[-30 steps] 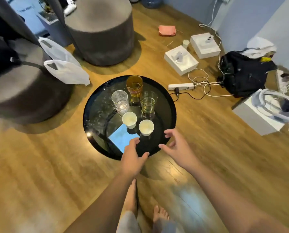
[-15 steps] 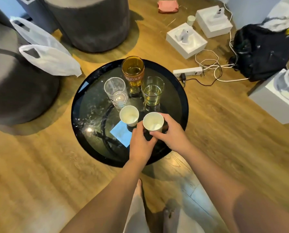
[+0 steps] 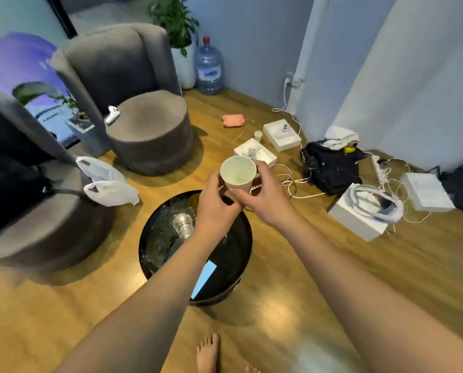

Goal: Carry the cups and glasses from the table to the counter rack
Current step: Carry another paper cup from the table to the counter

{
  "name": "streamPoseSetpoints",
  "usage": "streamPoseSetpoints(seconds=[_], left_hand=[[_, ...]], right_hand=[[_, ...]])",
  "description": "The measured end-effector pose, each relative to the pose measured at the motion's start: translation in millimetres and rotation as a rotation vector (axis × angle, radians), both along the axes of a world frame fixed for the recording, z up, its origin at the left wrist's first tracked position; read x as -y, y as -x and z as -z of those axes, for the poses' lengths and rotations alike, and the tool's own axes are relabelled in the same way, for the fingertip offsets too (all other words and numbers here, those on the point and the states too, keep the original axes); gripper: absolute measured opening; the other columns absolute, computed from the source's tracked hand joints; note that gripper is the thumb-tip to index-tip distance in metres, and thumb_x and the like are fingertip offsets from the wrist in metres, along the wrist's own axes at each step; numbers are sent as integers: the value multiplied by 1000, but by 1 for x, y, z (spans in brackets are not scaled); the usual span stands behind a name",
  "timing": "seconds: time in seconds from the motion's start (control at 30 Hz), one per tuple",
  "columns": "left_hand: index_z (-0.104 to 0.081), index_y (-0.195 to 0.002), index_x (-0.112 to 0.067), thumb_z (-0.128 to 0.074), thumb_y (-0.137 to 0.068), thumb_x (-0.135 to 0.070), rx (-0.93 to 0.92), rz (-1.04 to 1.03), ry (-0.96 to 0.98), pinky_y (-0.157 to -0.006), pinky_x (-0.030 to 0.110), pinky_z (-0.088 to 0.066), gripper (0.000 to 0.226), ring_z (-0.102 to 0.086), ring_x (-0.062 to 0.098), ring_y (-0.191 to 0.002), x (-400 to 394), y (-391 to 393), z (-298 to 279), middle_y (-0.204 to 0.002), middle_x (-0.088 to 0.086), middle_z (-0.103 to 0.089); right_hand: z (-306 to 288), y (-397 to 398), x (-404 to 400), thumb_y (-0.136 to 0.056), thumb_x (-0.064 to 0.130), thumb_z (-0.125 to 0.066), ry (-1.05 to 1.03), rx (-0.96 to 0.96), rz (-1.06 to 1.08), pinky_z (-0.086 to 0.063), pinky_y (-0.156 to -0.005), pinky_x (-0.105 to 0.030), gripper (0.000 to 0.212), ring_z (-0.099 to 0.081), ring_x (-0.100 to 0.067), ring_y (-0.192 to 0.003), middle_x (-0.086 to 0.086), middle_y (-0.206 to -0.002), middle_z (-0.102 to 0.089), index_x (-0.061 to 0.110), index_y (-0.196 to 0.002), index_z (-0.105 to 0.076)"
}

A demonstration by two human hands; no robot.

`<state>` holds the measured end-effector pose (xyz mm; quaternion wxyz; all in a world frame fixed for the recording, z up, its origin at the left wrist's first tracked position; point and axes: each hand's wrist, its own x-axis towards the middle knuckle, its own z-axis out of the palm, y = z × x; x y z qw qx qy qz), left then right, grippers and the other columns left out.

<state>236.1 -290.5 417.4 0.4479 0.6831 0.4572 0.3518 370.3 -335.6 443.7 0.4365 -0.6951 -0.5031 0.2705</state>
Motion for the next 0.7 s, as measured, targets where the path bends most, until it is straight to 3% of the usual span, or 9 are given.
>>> streamPoseSetpoints(seconds=[0.1, 0.23, 0.3, 0.37, 0.43, 0.57, 0.7], left_hand=[[-46, -124, -46, -76, -69, -47, 47, 61, -123, -82, -1, -42, 63, -52, -22, -108, -7, -23, -88, -114, -29, -56], [-46, -125, -45, -85, -81, -27, 118, 185, -239, -78, -2, -42, 61, -52, -24, -105, -12, -52, -169, -111, -33, -55], [-49, -128, -40, -84, -84, -24, 120, 239, -283, -84, 6, -46, 59, -58, -10, -109, -9, -64, -194, -115, -26, -60], [-54, -133, -30, -83, -86, -26, 154, 283, -317, -95, 22, -53, 55, -62, 6, -115, -5, -74, -214, -122, -11, -66], [-55, -137, -24, -82, -86, -30, 186, 325, -342, -99, 32, -54, 58, -62, 14, -118, 1, -81, -228, -127, -5, -66], [-53, -140, -27, -80, -88, -37, 218, 408, -383, -87, 12, -46, 60, -59, 9, -117, 19, -95, -233, -129, -8, -63], [-48, -144, -30, -79, -88, -40, 203, 527, -353, -81, 6, -43, 65, -57, 6, -116, 49, -115, -225, -138, -9, -59]], right_hand=[[-86, -18, 3, -80, 39, -81, -116, 19, 48, -39, -88, -16, 69, -50, -7, -122, 12, -134, -54, 29, -138, -45], [-167, -36, 14, -81, 46, -78, -247, 39, 145, -47, -91, -24, 65, -51, -8, -120, 13, -132, -54, 38, -135, -43], [-193, -43, 23, -82, 46, -77, -306, 71, 201, -49, -93, -27, 62, -52, -7, -119, 14, -130, -54, 39, -134, -43], [-211, -49, 32, -83, 43, -77, -348, 75, 241, -52, -93, -27, 61, -54, -8, -117, 12, -129, -55, 37, -134, -44], [-224, -53, 42, -85, 41, -78, -370, 87, 281, -54, -89, -23, 60, -55, -9, -115, 10, -128, -55, 33, -135, -45], [-233, -58, 70, -86, 43, -76, -375, 106, 368, -55, -87, -23, 59, -56, -12, -115, 7, -131, -56, 32, -135, -45], [-229, -63, 114, -88, 42, -74, -338, 128, 483, -57, -90, -29, 60, -56, -16, -118, 4, -134, -56, 28, -138, -44]])
